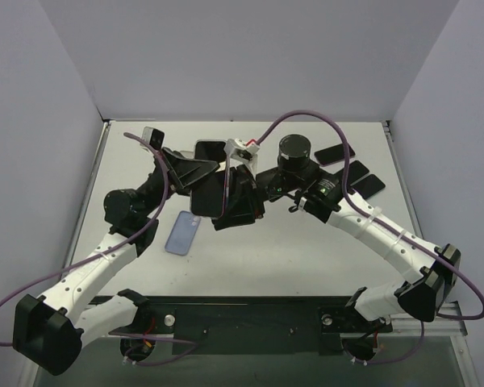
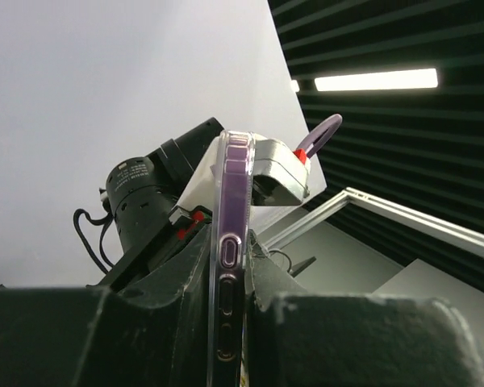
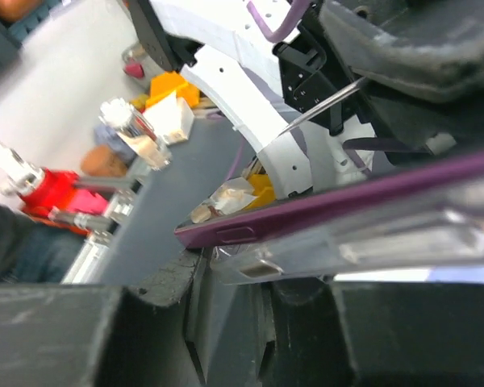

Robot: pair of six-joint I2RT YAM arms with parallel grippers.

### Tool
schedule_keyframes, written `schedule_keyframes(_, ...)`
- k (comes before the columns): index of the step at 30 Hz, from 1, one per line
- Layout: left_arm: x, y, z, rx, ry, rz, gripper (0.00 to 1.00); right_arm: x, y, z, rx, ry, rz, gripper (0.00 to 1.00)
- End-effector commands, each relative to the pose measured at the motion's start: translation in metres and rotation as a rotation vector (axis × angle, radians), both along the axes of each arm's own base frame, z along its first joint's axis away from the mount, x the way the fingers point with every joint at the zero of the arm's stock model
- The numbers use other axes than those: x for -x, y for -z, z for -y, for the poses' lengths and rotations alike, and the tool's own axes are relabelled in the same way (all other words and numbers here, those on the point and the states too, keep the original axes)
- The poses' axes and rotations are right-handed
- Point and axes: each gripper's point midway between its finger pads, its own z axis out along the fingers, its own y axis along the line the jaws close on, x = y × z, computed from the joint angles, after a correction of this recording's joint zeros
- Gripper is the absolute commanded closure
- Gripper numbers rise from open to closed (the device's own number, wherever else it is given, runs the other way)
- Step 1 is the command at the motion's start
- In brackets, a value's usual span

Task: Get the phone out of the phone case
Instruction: Remove the phone case from the phone.

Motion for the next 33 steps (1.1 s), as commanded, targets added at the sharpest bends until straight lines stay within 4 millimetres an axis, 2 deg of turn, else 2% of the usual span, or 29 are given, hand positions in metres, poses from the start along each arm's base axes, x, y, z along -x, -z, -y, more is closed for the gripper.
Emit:
schedule_keyframes(1,0.095,-0.031,-0.004,0.059,0.3,0.157,1.0,-0.187,0.042,-0.009,0.033,0.838,-0.209,1.0)
schedule_keyframes(2,0.09,-0.027,-0.002,0.049,0.277,0.158,1.0,-0.199,0.057,0.004,0.078,0.957,-0.265,1.0)
schedule_keyframes(3,0.085,-0.023,0.001,0.044,0.263,0.142,1.0,-0.198,0.079,0.01,0.124,0.993,-0.308,1.0)
schedule_keyframes(4,0.08,-0.023,0.002,0.05,0.235,0.141,1.0,-0.199,0.087,0.023,0.16,1.074,-0.342,1.0)
schedule_keyframes(5,0.078,-0.023,0.001,0.06,0.224,0.15,1.0,-0.197,0.112,0.033,0.215,1.122,-0.355,0.86)
schedule_keyframes(6,0.071,-0.023,0.003,0.072,0.191,0.154,1.0,-0.187,0.113,0.042,0.234,1.118,-0.34,0.8)
schedule_keyframes(7,0.062,-0.02,0.003,0.063,0.159,0.146,1.0,-0.177,0.135,0.05,0.291,1.111,-0.345,0.68)
schedule_keyframes(8,0.052,-0.017,0.003,0.049,0.093,0.159,1.0,-0.164,0.135,0.059,0.306,1.096,-0.329,0.63)
schedule_keyframes(9,0.034,-0.007,0.003,0.013,0.033,0.116,1.0,-0.151,0.149,0.066,0.342,1.08,-0.339,0.51)
schedule_keyframes(10,0.022,-0.003,-0.001,-0.014,-0.052,0.137,1.0,-0.138,0.144,0.074,0.332,1.068,-0.335,0.45)
schedule_keyframes(11,0.002,0.007,-0.006,-0.05,-0.121,0.101,1.0,-0.126,0.159,0.082,0.369,1.061,-0.349,0.37)
schedule_keyframes(12,-0.01,0.01,-0.013,-0.068,-0.195,0.118,1.0,-0.114,0.15,0.09,0.351,1.057,-0.347,0.34)
schedule_keyframes(13,-0.022,0.019,-0.014,-0.096,-0.233,0.1,1.0,-0.105,0.161,0.096,0.372,1.054,-0.373,0.3)
schedule_keyframes(14,-0.032,0.024,-0.017,-0.118,-0.281,0.1,1.0,-0.096,0.148,0.102,0.327,1.055,-0.392,0.29)
schedule_keyframes(15,-0.041,0.034,-0.016,-0.145,-0.302,0.08,1.0,-0.089,0.153,0.105,0.329,1.051,-0.412,0.28)
schedule_keyframes(17,-0.052,0.043,-0.016,-0.169,-0.354,0.078,1.0,-0.076,0.121,0.111,0.199,1.055,-0.469,0.28)
schedule_keyframes(18,-0.056,0.05,-0.016,-0.178,-0.362,0.065,1.0,-0.075,0.112,0.113,0.161,1.061,-0.484,0.28)
schedule_keyframes(19,-0.061,0.054,-0.016,-0.18,-0.371,0.047,1.0,-0.073,0.091,0.113,0.069,1.06,-0.528,0.29)
schedule_keyframes(20,-0.061,0.056,-0.016,-0.173,-0.371,0.051,1.0,-0.071,0.08,0.111,0.025,1.045,-0.55,0.3)
schedule_keyframes(21,-0.062,0.057,-0.016,-0.165,-0.366,0.047,1.0,-0.067,0.057,0.105,-0.068,1.003,-0.604,0.31)
schedule_keyframes(23,-0.063,0.059,-0.017,-0.163,-0.374,0.042,1.0,-0.064,0.027,0.094,-0.174,0.935,-0.669,0.34)
schedule_keyframes(26,-0.065,0.062,-0.02,-0.166,-0.396,0.027,1.0,-0.06,-0.003,0.076,-0.262,0.831,-0.754,0.37)
schedule_keyframes(29,-0.065,0.06,-0.023,-0.152,-0.41,0.02,1.0,-0.055,-0.009,0.052,-0.263,0.752,-0.793,0.39)
schedule_keyframes(33,-0.063,0.055,-0.025,-0.141,-0.412,0.013,1.0,-0.051,-0.013,0.039,-0.262,0.706,-0.796,0.41)
